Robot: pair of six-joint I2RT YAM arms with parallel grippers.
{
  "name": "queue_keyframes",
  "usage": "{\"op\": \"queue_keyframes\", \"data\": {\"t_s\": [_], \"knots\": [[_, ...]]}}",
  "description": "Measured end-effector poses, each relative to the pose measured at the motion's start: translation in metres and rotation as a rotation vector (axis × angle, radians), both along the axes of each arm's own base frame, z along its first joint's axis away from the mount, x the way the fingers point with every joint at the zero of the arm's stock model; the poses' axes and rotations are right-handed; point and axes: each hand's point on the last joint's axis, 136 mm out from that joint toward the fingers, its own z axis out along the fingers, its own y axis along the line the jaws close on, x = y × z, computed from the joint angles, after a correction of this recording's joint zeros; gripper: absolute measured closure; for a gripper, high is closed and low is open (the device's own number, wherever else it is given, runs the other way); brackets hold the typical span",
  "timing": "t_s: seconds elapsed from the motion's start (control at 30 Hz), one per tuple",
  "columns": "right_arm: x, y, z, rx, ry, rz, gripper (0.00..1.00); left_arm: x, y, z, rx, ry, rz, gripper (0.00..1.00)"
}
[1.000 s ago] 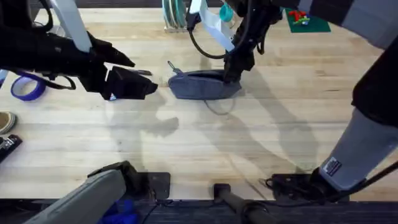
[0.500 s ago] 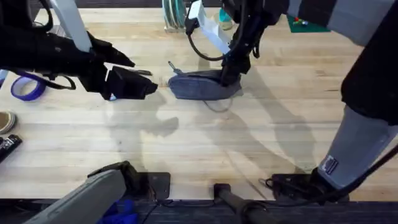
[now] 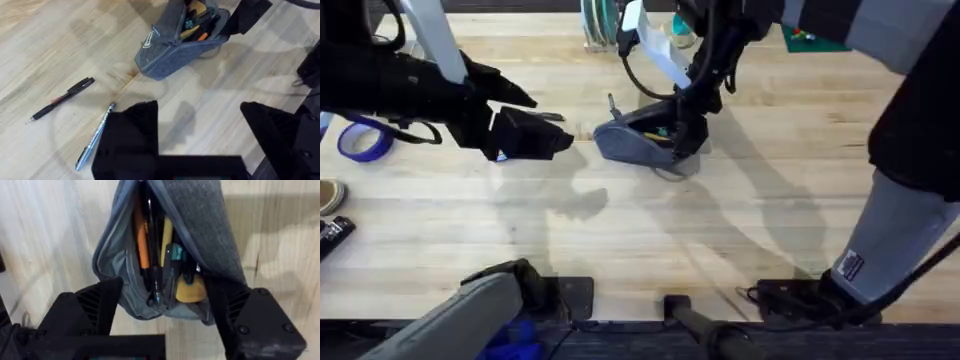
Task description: Unzip the bag, pick up the pens from the table one at a time and place them inside, then zip the bag closed.
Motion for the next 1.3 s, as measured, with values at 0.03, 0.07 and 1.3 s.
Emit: {"op": "queue_keyframes", "data": {"t_s": [0.03, 0.07, 1.3], "knots": [[0.0, 0.0, 0.0, 0.0, 0.0, 0.0, 0.008, 0.0, 0.0, 0.0, 0.0, 0.0, 0.0, 0.005], [0.0, 0.0, 0.0, 0.0, 0.0, 0.0, 0.007, 0.0, 0.0, 0.0, 0.0, 0.0, 0.0, 0.005], [-0.007, -0.003, 0.086, 0.092, -0.171, -0.052, 0.005, 0.001, 0.0, 0.0, 0.001, -0.004, 0.0, 0.006]]}}
